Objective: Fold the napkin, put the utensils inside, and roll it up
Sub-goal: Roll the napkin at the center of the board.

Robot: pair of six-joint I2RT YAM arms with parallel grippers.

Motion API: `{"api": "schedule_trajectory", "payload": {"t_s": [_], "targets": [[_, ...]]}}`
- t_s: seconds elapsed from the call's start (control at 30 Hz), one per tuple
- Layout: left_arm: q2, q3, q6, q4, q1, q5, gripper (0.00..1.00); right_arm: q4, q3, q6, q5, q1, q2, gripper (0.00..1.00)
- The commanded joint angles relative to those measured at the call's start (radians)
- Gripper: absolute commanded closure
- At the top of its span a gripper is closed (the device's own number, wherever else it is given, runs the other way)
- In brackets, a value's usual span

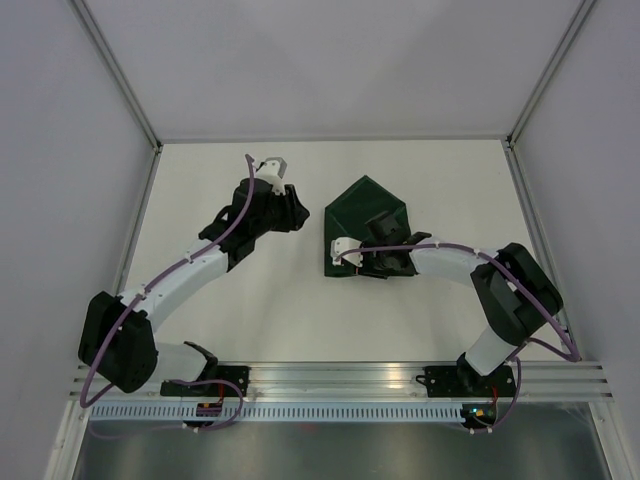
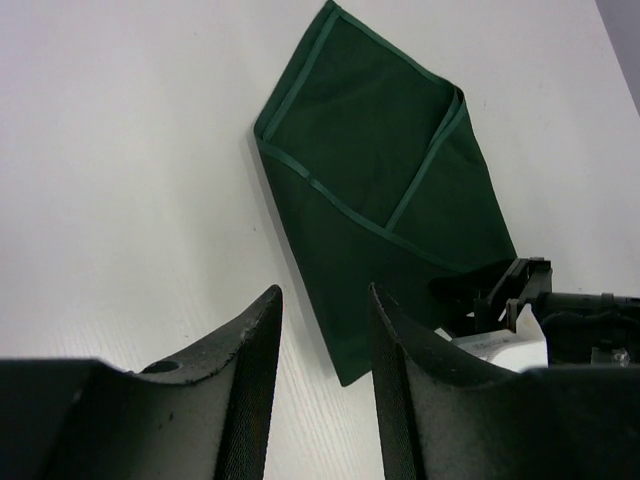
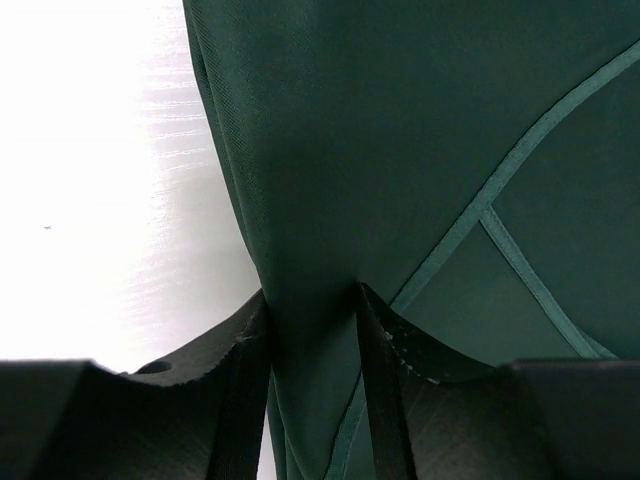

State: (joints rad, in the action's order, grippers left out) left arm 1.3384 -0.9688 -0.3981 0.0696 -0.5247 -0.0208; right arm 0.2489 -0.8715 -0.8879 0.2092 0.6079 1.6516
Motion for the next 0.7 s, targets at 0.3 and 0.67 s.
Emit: {"api": "schedule_trajectory", "payload": {"t_s": [0.3,0.67], "targets": [[-0.182,0.125,0.058,-0.189,0.002,-0.102,0.52,0.151,-0.037,-0.028,0.067,-0.026,0.108,0.71],[-0.323,0.340,0.191,-0.466,-0.083,0.046,0.57,0.308,-0.138,-0.063,0.196,-0.103,0.189,0.83]]}}
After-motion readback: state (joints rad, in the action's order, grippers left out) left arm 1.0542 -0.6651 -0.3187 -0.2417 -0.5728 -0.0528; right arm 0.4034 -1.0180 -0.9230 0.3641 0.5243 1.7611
